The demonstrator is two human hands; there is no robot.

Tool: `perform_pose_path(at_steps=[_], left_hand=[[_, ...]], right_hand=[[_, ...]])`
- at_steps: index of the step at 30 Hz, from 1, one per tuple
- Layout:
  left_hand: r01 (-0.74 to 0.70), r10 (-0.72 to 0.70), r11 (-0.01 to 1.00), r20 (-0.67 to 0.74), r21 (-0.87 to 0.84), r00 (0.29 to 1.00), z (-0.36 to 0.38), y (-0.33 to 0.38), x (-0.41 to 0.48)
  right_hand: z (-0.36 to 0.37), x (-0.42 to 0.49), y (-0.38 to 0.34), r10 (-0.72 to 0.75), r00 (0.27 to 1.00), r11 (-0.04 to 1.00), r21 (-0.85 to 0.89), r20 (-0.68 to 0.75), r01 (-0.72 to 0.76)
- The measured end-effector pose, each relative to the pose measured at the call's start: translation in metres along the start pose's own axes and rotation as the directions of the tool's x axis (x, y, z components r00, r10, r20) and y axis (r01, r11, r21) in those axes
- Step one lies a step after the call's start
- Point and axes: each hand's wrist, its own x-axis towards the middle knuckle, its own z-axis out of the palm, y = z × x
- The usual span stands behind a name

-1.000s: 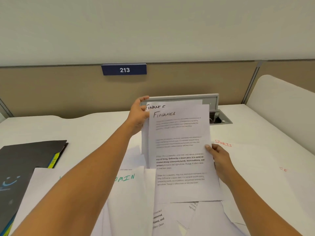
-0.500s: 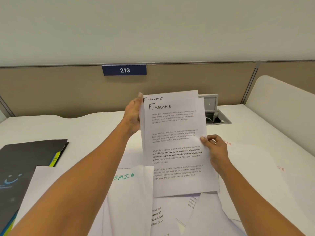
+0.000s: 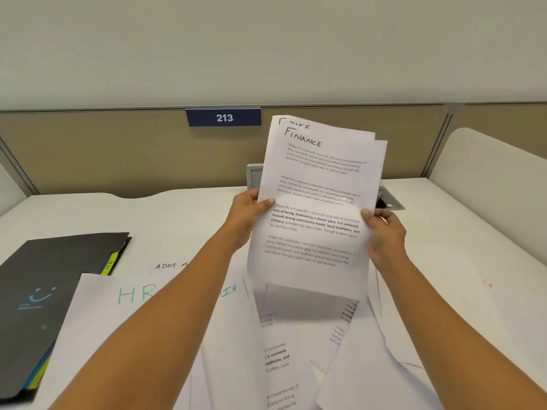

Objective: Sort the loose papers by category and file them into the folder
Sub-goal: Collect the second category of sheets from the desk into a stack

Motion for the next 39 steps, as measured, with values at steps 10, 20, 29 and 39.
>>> perform_pose_path(at_steps=[10, 20, 29, 39], left_hand=[[-0.068, 0.062, 0.997, -0.154, -0.032, 0.986, -0.009, 0.019, -0.026], [0.292, -0.302, 0.953, -0.321, -0.08, 0.898, -0.017, -0.076, -0.089], [0.075, 0.048, 0.608, -0.13, 0.79, 0.99, -0.034, -0.107, -0.117], [0.109, -0.17, 0.048, -0.1, 0.993, 0.98, -0.07, -0.123, -0.128]], right_hand=[[0.021, -0.021, -0.014, 0.205, 0.963, 0.936, -0.323, 0.172, -0.142], [-0.026, -0.049, 0.027, 0.3, 0.946, 0.727, -0.672, 0.123, -0.143], [-0.052, -0.053, 0.024, 0.185, 0.983, 0.788, -0.599, 0.015, -0.139], [-0.065, -0.046, 0.017, 0.096, 0.993, 0.817, -0.564, -0.072, -0.12]])
